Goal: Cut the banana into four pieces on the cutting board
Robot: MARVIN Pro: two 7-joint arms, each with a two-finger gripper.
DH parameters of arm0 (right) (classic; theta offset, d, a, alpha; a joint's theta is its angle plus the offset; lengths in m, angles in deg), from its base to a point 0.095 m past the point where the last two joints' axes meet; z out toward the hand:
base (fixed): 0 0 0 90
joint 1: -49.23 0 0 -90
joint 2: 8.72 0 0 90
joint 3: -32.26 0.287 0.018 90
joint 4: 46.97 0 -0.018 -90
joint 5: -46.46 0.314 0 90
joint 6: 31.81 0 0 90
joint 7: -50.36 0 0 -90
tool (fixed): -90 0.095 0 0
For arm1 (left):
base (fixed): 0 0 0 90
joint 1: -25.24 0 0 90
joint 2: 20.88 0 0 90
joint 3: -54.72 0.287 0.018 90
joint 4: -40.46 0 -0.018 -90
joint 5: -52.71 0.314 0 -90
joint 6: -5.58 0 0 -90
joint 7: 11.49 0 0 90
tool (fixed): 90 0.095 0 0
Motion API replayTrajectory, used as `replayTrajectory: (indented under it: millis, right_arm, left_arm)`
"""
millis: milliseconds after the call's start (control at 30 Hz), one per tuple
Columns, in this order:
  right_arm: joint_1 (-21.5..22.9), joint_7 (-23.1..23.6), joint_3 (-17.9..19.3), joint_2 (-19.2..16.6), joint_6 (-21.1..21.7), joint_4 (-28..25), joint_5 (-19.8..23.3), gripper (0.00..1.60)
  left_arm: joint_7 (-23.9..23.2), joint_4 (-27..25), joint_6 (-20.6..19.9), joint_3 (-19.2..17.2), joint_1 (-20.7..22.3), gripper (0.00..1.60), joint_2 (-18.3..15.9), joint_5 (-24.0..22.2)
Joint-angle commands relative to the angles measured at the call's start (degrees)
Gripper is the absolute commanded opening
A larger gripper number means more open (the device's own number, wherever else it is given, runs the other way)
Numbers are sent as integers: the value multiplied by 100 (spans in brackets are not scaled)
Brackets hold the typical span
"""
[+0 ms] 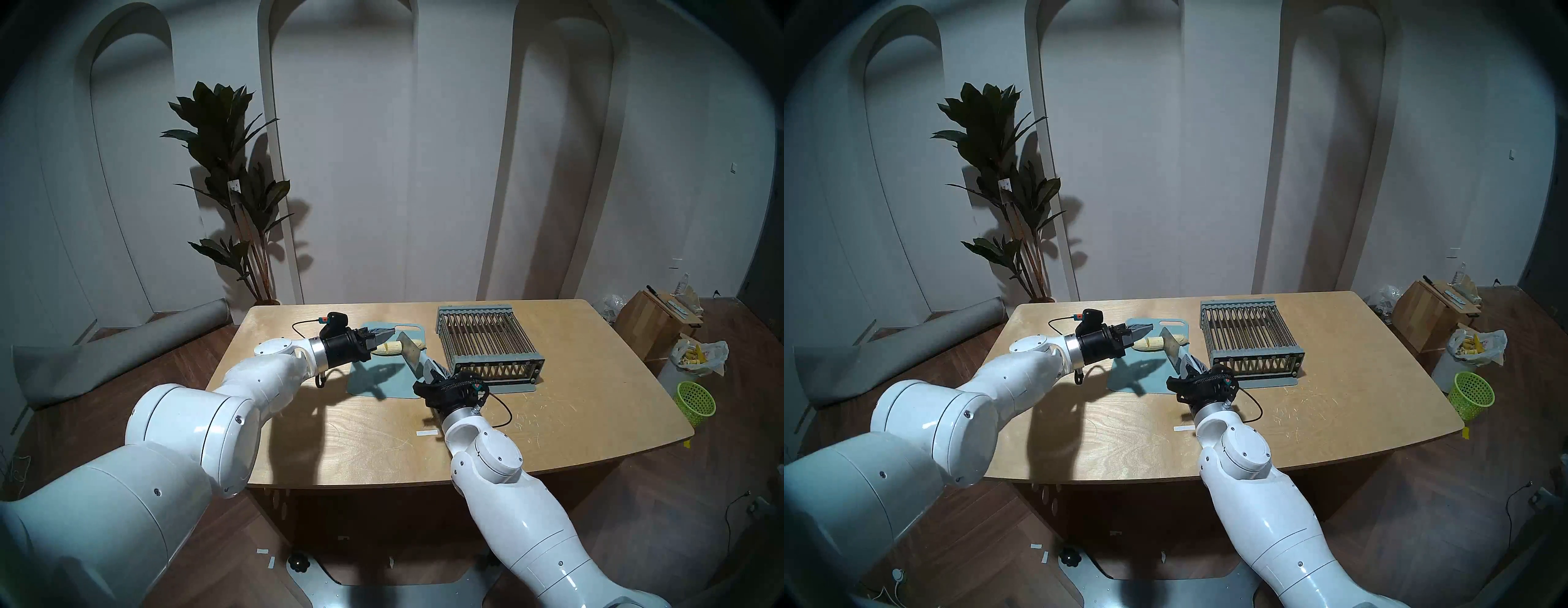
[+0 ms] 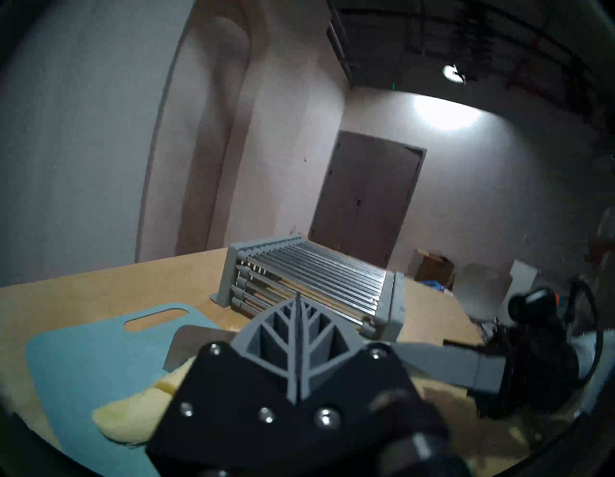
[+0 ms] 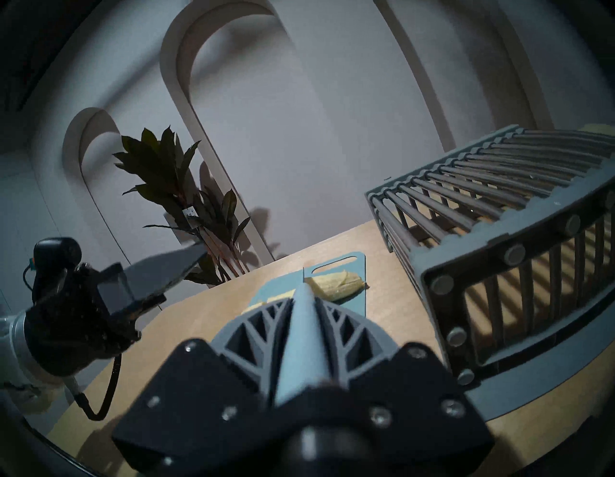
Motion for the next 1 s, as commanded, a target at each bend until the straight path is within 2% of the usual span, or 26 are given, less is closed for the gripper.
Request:
replayTrajectory:
  millis: [0,133,333,367,433,533,800,967]
  right_arm:
    - [141,177,65,174,306,-193,475,0]
    - [258,275,-78,21,374,-197,307,0]
    - [396,359,-272,-57,365,-230,82,0]
    - [396,359,-272,-57,365,-230,82,0]
    - [463,384,-324,-84,383,-241,2,0]
    - [506,391,-369,-117,379,-251,-77,0]
    - [486,451,-448,-250,269,-362,-257,0]
    - [481,416,-465,-343,202,-465,-404,0]
  left_arm:
    - [-23,-183,419,126,188,0,-105,154]
    - [4,-125,494,76,203,0,-100,124]
    - [84,8,159,-454,301,0,-17,-365]
    - [84,8,159,-454,301,0,-17,-365]
    - [117,44,-3,-702,357,0,17,-604]
    - [129,57,-128,-854,396,0,30,-746]
    - [158,122,-431,-1211,404,0,88,-1062]
    - [125,102,-512,-1287,423,0,124,-1114]
